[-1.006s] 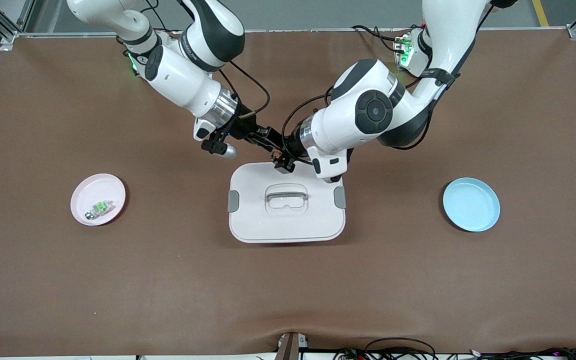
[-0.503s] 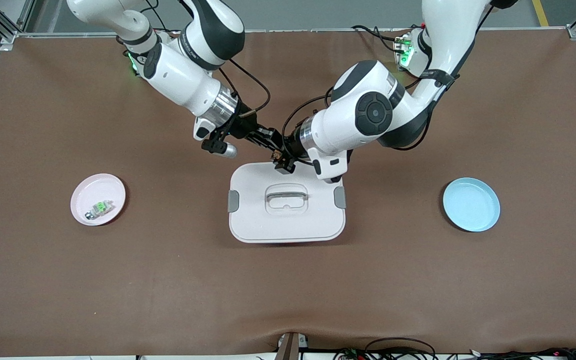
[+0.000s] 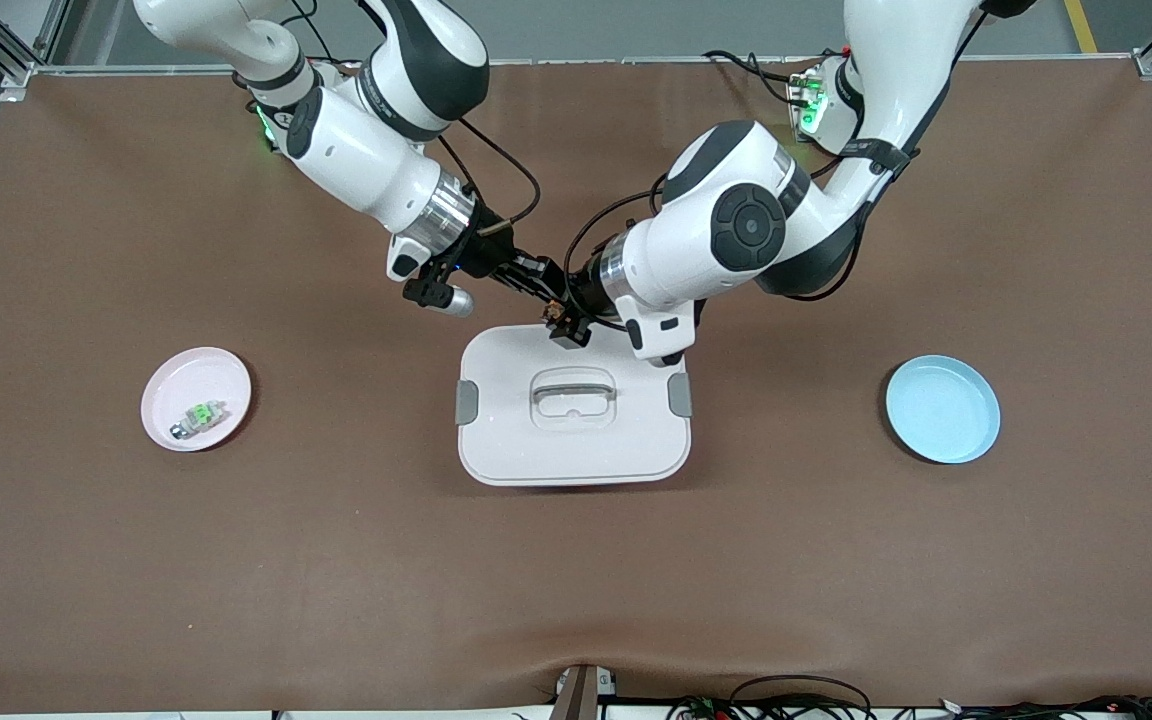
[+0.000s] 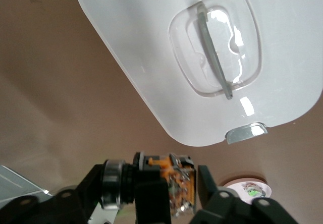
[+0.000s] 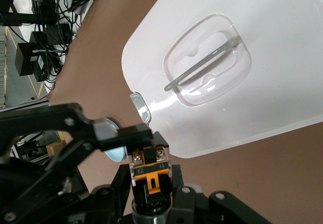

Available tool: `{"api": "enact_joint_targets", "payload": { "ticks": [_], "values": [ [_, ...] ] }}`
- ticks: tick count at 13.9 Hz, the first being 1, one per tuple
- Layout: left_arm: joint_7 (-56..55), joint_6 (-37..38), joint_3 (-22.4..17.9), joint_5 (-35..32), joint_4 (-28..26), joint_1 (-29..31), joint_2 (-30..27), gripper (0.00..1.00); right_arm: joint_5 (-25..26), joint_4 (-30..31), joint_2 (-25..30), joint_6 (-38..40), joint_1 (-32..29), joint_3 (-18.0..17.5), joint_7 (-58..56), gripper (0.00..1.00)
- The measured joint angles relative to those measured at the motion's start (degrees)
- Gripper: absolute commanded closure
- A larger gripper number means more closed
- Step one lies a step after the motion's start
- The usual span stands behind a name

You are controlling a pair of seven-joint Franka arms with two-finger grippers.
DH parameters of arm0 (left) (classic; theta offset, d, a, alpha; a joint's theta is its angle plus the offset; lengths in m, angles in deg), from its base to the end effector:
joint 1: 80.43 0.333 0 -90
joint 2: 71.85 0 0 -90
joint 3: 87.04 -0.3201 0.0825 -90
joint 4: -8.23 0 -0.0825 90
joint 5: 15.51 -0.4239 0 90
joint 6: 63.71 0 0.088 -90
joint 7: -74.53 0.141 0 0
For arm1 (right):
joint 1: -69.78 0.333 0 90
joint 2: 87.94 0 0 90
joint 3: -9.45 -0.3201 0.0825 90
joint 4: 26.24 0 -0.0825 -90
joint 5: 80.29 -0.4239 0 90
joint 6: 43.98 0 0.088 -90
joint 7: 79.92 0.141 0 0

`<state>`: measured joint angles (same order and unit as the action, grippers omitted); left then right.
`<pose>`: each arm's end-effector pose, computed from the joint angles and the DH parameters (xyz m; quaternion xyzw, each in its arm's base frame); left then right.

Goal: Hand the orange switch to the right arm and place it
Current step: 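Open the left gripper and pull both grippers apart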

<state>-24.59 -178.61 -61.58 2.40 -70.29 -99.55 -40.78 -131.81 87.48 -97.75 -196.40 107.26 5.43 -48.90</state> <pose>0.5655 -0.5117 0.4101 0.8127 0.5206 -0.2188 0.1434 0.5147 0.4403 0.3842 -0.8962 0.2437 -0.0047 0.3707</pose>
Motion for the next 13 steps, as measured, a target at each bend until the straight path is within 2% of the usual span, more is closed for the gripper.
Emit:
{"api": "enact_joint_targets", "payload": {
  "ticks": [5, 9, 10, 13],
  "values": [
    [0.0, 0.1, -0.4, -0.2, 1.2, 1.0, -1.4, 0.00, -0.5, -0.3, -0.3, 4.1, -0.2, 0.6, 0.0, 0.94],
    [0.1, 1.8, -1.0, -6.8, 1.3, 1.4, -3.1, 0.00, 0.8, -1.1, 2.1, 14.5, -3.4, 1.5, -1.0, 0.94],
    [0.1, 2.8, -1.1, -9.1, 1.3, 1.7, -3.7, 0.00, 3.0, -1.2, 3.1, 17.7, -4.9, 1.5, -2.0, 0.94],
    [5.5, 9.5, -1.2, -14.8, 1.3, 4.6, -5.7, 0.00, 15.1, -1.5, 5.8, 27.2, -8.9, 1.7, -5.6, 0.93]
  ]
}}
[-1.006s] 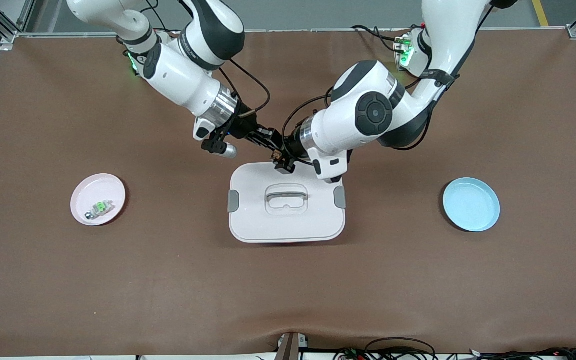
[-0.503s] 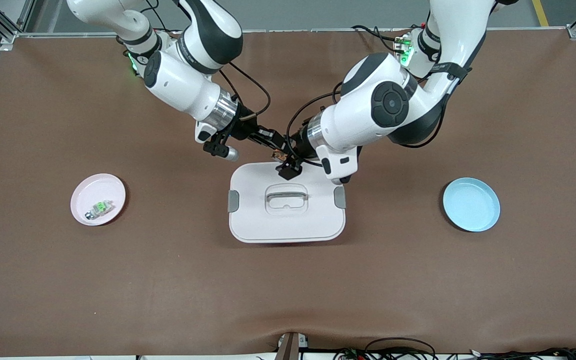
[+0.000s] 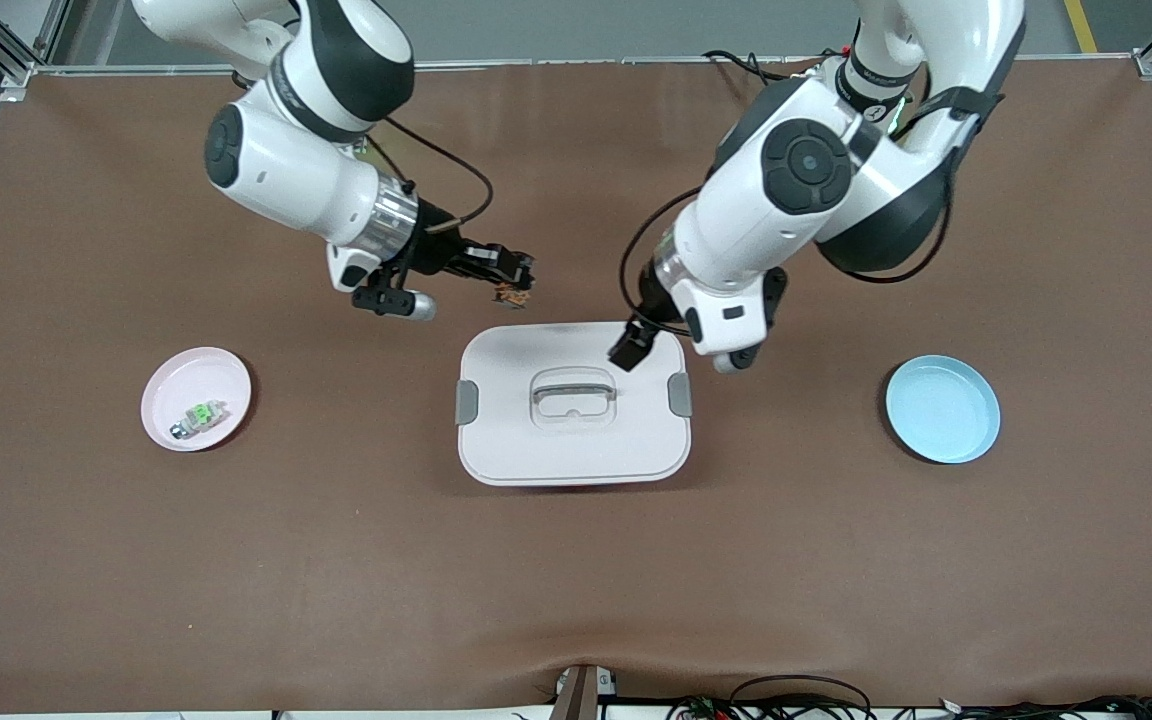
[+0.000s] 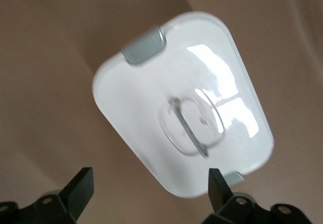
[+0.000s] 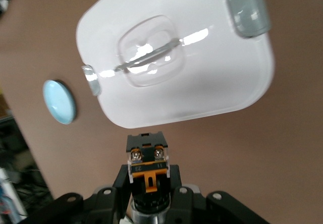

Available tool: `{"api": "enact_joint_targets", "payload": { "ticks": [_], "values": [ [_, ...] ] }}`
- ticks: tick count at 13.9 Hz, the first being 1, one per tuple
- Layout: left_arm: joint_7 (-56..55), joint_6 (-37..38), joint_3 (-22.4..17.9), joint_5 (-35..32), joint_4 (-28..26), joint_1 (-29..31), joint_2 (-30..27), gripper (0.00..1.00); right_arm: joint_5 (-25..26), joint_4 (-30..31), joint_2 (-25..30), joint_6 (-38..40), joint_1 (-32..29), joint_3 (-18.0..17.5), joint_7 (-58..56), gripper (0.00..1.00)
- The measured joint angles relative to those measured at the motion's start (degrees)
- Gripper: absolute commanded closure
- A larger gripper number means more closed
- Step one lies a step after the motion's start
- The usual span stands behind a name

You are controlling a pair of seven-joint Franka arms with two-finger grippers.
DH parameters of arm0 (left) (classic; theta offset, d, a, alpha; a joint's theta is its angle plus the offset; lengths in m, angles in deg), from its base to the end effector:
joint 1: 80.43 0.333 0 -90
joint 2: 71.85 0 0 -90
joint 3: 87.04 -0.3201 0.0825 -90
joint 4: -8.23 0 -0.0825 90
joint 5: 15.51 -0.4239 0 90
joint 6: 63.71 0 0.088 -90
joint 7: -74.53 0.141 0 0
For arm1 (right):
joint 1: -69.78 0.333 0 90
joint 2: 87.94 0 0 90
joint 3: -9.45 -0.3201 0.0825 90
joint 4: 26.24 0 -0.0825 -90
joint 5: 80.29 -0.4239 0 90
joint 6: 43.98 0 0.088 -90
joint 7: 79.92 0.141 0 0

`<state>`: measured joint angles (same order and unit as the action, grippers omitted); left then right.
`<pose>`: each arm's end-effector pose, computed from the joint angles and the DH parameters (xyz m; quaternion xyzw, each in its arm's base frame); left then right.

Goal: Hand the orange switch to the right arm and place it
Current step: 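Open the left gripper and pull both grippers apart, then carry the switch to the pink plate while the left gripper withdraws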

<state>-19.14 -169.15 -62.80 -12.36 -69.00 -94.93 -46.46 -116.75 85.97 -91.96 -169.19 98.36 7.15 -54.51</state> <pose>0.5993 -0.4245 0.4630 0.8673 0.4825 -0.0870 0.0857 0.5263 0.3590 0.4191 -0.9531 0.1146 0.0621 0.2733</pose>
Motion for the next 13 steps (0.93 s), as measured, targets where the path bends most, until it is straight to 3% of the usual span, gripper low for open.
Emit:
{"api": "enact_joint_targets", "payload": {
  "ticks": [4, 8, 13],
  "values": [
    [9.0, 7.8, -0.1, -9.5, -0.2, 4.5, -1.9, 0.00, 14.3, -2.1, 2.2, 12.3, -4.6, 0.1, -10.0, 0.93],
    [19.8, 13.9, -0.2, -19.8, -0.4, 6.9, -2.5, 0.00, 26.4, -2.8, 4.4, 17.1, -9.1, 0.2, -25.4, 0.93],
    [32.9, 14.2, -0.3, -21.1, -0.4, 13.1, -3.8, 0.00, 36.7, -2.8, 5.8, 18.0, -17.9, 0.5, -50.9, 0.93]
  ]
}}
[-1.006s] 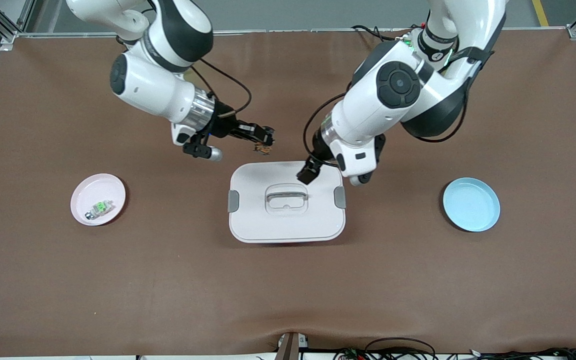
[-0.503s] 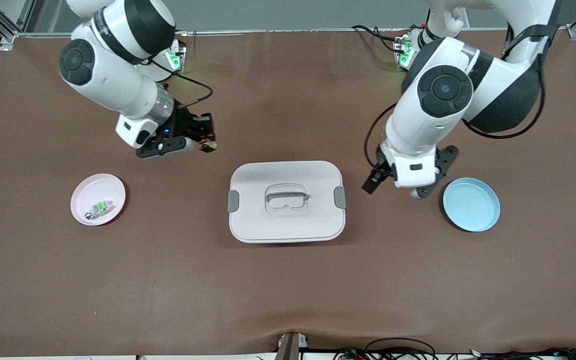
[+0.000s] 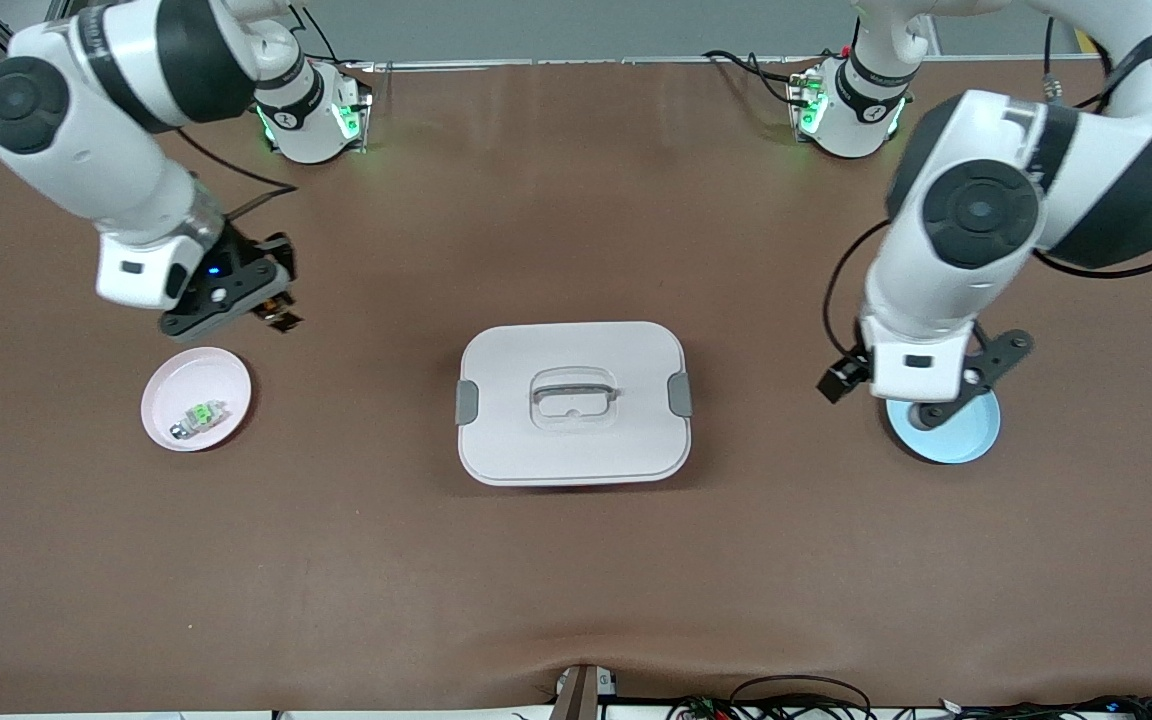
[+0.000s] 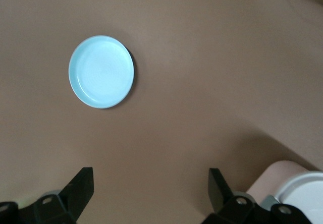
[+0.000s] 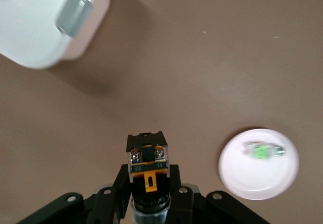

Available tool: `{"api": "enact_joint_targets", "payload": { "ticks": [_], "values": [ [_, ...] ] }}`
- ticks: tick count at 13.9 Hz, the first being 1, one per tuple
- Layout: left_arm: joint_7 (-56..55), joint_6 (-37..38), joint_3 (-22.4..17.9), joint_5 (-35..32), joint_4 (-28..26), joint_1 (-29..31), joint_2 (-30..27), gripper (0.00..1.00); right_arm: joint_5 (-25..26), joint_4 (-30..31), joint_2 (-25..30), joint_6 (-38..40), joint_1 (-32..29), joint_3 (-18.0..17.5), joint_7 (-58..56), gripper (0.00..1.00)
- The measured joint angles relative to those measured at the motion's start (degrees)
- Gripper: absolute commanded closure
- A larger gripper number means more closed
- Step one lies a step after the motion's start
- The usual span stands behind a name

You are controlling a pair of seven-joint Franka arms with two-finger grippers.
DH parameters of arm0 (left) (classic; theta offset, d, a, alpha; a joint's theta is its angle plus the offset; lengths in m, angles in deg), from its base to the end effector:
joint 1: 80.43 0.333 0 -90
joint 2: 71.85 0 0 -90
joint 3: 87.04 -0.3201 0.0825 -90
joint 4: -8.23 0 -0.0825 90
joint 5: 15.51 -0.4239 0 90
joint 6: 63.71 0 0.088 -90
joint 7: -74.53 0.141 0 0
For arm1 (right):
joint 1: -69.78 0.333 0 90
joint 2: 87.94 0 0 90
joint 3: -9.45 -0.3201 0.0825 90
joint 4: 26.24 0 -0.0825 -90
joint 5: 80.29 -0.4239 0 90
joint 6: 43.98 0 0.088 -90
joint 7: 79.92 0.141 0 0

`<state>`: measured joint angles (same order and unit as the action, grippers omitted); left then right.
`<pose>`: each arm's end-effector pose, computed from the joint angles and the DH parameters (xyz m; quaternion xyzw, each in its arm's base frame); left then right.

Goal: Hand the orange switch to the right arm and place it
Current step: 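Carry the switch to the pink plate while the left gripper withdraws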

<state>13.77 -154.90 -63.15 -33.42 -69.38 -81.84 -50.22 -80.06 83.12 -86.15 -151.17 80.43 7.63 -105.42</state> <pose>0.6583 -0.2185 0.4807 -0.9488 -0.3004 -0.0147 0.0960 0.5747 0.1268 0.4646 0.9454 0.3259 -0.0036 0.0020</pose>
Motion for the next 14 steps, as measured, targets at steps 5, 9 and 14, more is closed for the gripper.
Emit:
{"api": "enact_joint_targets", "payload": {
  "ticks": [5, 9, 14],
  "values": [
    [15.0, 1.6, 0.0, 0.0, 0.0, 6.4, -2.6, 0.00, 4.3, 1.5, -0.1, -4.4, -10.4, 0.1, -25.2, 0.93],
    [25.0, 2.6, 0.1, 0.0, -0.1, 8.7, -2.9, 0.00, 5.3, 5.0, -2.7, -13.5, -17.4, 0.1, -40.0, 0.93],
    [41.8, 2.8, -6.4, 6.9, -0.9, 9.1, -5.3, 0.00, 5.5, 5.6, -11.6, -23.0, -22.4, 0.1, -54.1, 0.93]
  ]
}}
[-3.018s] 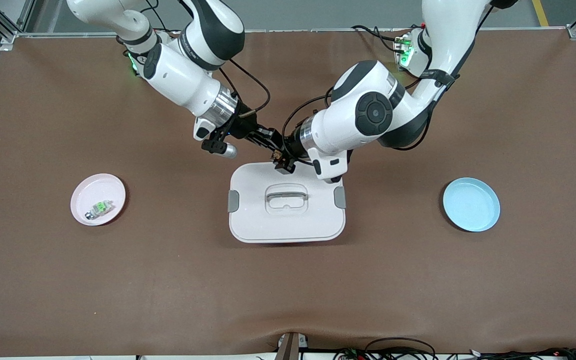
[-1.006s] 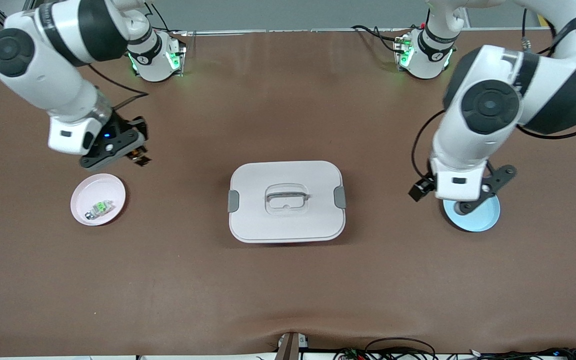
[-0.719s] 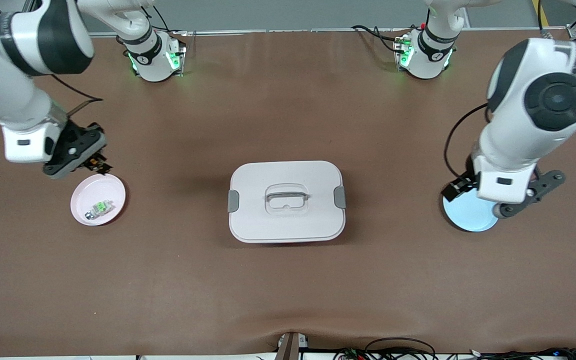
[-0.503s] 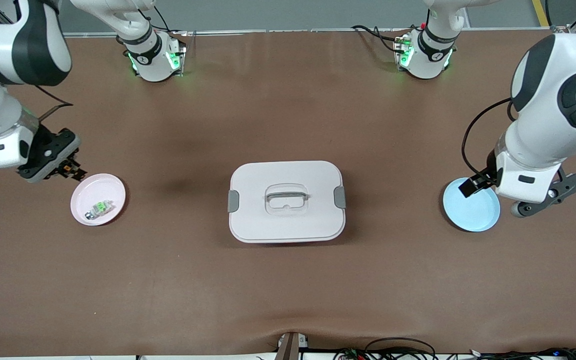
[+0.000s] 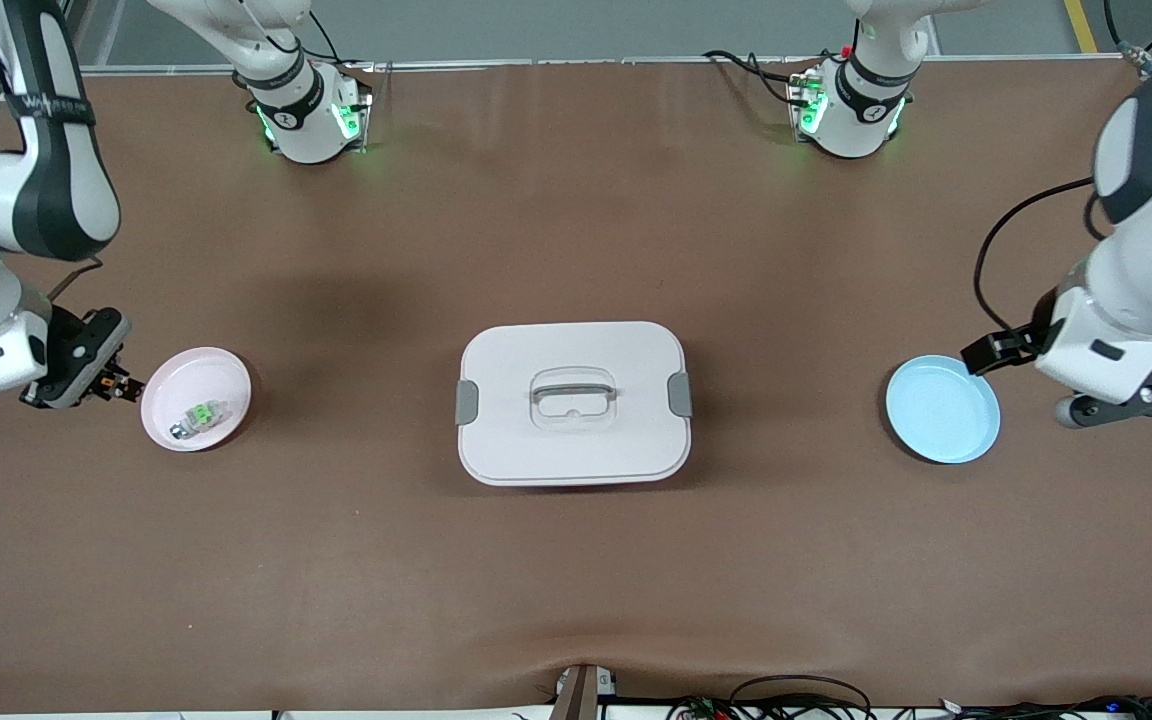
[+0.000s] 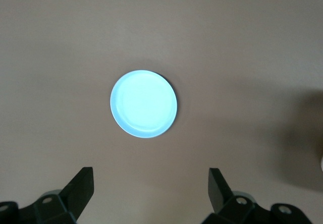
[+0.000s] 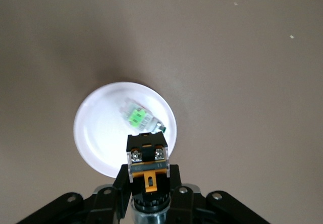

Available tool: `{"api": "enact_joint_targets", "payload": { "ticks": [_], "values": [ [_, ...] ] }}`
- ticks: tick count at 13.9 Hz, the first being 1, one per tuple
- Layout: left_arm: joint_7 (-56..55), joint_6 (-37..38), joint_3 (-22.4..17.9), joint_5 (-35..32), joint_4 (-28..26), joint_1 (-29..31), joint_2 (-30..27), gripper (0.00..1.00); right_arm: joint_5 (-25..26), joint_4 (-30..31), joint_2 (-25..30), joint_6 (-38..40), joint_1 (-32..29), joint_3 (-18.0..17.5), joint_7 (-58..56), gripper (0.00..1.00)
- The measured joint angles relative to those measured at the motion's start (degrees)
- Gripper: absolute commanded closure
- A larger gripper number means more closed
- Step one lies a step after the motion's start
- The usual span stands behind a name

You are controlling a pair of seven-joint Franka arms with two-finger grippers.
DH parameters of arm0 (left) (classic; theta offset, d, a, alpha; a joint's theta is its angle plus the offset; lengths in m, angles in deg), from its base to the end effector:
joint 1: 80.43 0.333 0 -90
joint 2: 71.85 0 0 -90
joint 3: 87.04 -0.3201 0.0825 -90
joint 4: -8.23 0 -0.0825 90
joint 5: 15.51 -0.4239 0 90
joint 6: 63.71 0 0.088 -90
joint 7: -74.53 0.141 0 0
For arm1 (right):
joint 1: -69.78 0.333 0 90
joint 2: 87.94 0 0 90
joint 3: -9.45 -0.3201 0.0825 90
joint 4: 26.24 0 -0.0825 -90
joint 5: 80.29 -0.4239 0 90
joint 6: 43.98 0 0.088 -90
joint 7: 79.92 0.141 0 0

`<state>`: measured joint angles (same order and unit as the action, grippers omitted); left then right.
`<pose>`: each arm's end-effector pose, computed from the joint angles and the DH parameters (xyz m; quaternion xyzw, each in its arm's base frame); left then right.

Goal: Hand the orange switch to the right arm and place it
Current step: 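Carry the switch to the pink plate while the left gripper withdraws, then lower the switch onto the pink plate and open the right gripper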

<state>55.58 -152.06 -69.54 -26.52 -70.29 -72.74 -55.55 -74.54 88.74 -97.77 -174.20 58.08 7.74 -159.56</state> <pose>0.6662 -0.0632 0.5217 -0.9940 -0.0811 0.0353 0.0643 0.6216 -0.1149 0.3282 0.8018 0.5946 0.0073 0.0597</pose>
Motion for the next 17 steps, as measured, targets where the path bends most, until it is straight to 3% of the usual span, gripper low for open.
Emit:
{"api": "enact_joint_targets", "payload": {
  "ticks": [2, 4, 12, 17],
  "values": [
    [7.1, 0.0, -6.4, 5.2, -1.3, -1.3, -2.2, 0.00, 0.0, 0.0, -2.8, -2.7, -1.1, 0.0, -5.4, 0.93],
    [10.8, 0.0, -9.9, 6.8, -3.1, -2.3, -4.8, 0.00, 0.0, 0.1, -4.6, -3.2, -1.4, 0.0, -6.7, 0.94],
    [21.4, 0.0, -13.5, 6.9, -10.3, -3.9, -13.2, 0.00, 0.1, 6.0, -5.8, -6.7, -3.2, -0.1, -7.7, 0.93],
    [21.5, 0.0, -13.5, 6.9, -13.3, -4.8, -16.5, 0.00, 0.2, 12.1, -5.8, -14.1, -4.0, -0.1, -7.8, 0.93]
  ]
}}
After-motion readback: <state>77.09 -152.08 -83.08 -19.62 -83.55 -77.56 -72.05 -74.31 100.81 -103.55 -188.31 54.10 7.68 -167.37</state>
